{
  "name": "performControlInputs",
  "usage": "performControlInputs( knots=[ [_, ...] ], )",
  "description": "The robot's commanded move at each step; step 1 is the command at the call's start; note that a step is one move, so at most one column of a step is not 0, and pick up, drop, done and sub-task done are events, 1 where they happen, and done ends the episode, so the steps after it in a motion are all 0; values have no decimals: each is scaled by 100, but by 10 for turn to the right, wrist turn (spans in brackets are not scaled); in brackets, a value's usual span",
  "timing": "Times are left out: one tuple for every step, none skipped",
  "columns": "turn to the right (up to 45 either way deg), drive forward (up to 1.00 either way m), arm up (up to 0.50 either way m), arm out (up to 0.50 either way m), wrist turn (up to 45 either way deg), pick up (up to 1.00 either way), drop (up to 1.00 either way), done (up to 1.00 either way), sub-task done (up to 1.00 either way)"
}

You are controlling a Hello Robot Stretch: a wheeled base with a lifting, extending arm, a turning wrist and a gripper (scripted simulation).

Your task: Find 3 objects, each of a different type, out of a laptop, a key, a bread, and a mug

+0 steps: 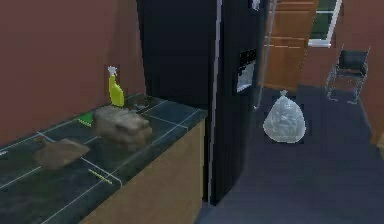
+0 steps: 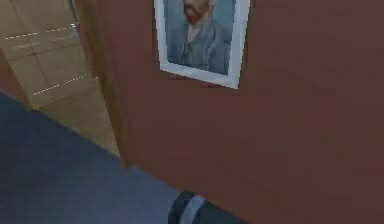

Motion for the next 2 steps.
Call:
performControlInputs(
  knots=[
    [360, 0, 0, 0, 0, 0, 0, 0, 0],
    [0, 100, 0, 0, 0, 0, 0, 0, 0]
  ],
)
